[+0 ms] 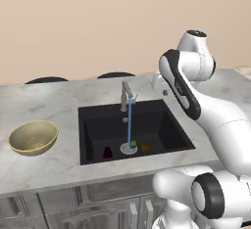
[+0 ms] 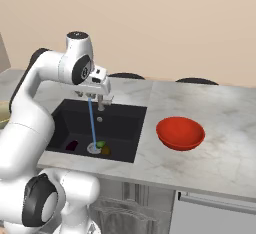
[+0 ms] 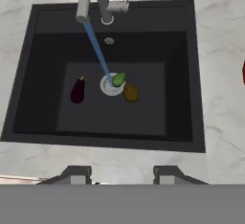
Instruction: Pick the avocados from the sink and place them in one bowl. Place the eggplant in the other bowl. Then turn off the sink faucet.
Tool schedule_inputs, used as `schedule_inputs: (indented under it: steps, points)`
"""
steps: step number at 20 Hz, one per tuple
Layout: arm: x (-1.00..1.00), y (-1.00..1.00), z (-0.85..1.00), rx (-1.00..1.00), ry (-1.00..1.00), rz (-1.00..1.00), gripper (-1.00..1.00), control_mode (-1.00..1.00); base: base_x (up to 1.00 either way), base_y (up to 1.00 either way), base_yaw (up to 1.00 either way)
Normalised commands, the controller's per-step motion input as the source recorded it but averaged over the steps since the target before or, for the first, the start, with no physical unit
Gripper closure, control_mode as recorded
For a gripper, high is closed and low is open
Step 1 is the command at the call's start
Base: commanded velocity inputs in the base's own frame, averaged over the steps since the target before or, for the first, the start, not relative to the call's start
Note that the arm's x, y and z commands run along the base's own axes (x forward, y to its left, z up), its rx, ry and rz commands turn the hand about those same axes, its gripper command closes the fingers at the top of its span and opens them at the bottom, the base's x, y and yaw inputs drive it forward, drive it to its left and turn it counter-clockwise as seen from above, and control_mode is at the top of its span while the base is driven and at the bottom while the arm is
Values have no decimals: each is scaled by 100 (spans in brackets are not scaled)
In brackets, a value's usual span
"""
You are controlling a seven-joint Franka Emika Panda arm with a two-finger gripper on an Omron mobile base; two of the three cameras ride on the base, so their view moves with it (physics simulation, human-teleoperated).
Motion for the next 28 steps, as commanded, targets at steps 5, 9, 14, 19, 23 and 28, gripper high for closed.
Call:
schedule_inputs:
  steps: [5, 9, 14, 19, 23, 28]
  points:
    - [-4, 3, 0, 0, -1, 0, -100, -100, 0, 0, 0]
    - [-43, 28, -1, -1, -1, 8, -100, -100, 0, 0, 0]
    - [-23, 55, -5, -2, 0, 6, -100, -100, 0, 0, 0]
    - [-1, 61, 0, 0, 1, 2, -100, -100, 0, 0, 0]
    - [3, 63, -9, 0, 7, 0, -100, -100, 0, 0, 0]
    - [5, 53, -17, 0, 11, 0, -100, -100, 0, 0, 0]
